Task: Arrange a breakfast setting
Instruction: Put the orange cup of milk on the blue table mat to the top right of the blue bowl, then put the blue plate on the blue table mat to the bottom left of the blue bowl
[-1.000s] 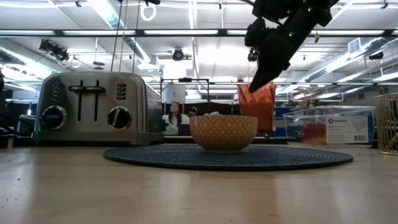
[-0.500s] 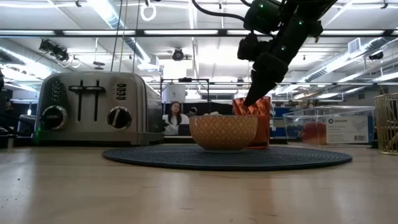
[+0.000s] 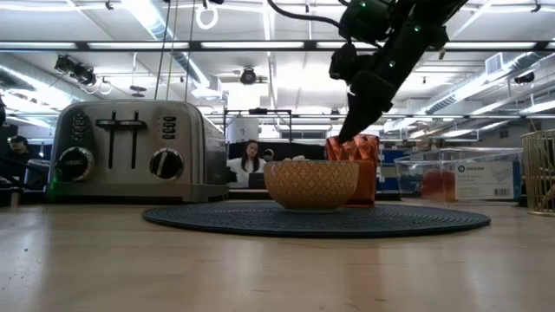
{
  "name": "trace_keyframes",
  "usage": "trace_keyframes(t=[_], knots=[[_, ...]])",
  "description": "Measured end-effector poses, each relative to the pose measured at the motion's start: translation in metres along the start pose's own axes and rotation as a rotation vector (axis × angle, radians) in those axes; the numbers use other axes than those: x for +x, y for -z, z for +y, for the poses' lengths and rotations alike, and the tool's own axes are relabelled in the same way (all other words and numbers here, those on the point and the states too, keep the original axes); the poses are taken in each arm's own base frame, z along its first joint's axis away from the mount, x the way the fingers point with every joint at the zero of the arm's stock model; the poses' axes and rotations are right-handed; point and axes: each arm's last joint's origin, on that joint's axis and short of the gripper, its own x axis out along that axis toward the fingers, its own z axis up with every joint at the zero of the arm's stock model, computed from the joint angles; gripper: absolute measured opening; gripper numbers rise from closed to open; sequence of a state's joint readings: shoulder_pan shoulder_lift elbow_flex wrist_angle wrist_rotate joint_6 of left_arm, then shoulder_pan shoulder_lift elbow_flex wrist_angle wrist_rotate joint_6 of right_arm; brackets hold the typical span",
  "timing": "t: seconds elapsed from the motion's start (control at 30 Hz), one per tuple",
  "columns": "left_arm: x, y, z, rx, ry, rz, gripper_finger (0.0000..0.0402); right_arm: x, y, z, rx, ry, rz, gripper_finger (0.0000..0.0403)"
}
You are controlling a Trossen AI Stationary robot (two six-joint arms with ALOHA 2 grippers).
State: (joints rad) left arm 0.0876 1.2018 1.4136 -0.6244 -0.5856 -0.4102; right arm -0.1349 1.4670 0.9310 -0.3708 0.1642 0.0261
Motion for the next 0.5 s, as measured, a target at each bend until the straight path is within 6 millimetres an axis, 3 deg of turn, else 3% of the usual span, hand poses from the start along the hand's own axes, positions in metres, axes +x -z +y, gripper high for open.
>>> trace_keyframes(t=[0.17, 0.5], knots=[[0.005, 0.009, 0.017, -0.087, -0.115, 0.108, 0.0169, -0.014, -0.011, -0.002, 0.001, 0.0, -0.01, 0.0143], [0.028, 0.017, 0.057, -0.233, -0.391, 0.221, 0.0224, -0.063, -0.035, -0.008, 0.024, -0.031, -0.167, 0.021]])
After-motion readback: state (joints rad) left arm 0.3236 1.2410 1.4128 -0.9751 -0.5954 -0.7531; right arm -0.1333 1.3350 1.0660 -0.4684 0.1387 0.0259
